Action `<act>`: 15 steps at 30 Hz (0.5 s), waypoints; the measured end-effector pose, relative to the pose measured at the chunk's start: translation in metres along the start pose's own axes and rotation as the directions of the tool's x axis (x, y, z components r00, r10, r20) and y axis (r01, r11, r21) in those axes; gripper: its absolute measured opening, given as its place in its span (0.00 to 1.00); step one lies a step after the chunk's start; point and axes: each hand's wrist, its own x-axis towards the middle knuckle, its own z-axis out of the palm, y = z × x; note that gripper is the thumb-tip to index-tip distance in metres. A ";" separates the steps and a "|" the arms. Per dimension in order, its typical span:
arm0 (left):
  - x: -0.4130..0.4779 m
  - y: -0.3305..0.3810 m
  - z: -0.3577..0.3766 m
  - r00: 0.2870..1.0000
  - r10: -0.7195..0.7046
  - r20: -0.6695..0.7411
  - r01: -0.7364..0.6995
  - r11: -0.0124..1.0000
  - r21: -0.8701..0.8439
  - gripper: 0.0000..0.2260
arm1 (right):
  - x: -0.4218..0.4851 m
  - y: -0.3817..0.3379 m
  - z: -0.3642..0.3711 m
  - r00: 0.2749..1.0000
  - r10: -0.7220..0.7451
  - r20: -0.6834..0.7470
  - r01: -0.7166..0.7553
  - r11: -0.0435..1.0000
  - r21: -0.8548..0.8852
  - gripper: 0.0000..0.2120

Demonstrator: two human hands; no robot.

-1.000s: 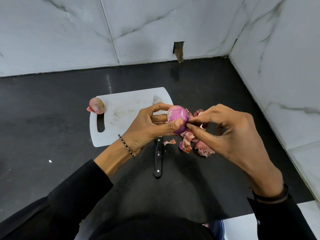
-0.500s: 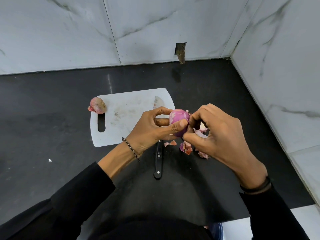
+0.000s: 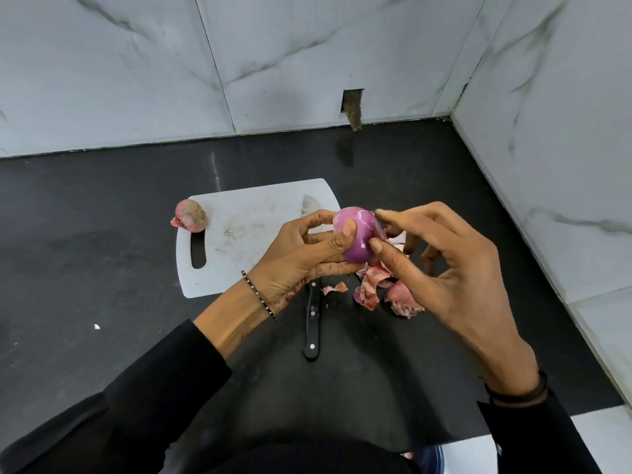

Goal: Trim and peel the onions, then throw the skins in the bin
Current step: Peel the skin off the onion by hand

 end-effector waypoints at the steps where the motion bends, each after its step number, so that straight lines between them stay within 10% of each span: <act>1: 0.000 0.000 0.000 1.000 0.010 -0.003 -0.010 1.000 0.016 0.30 | 0.000 0.000 0.001 1.000 -0.017 -0.008 0.017 1.000 -0.007 0.15; 15: -0.005 0.010 0.000 0.968 0.246 -0.040 -0.221 0.920 0.323 0.23 | 0.008 -0.009 0.009 0.961 0.239 0.136 -0.259 0.955 0.148 0.03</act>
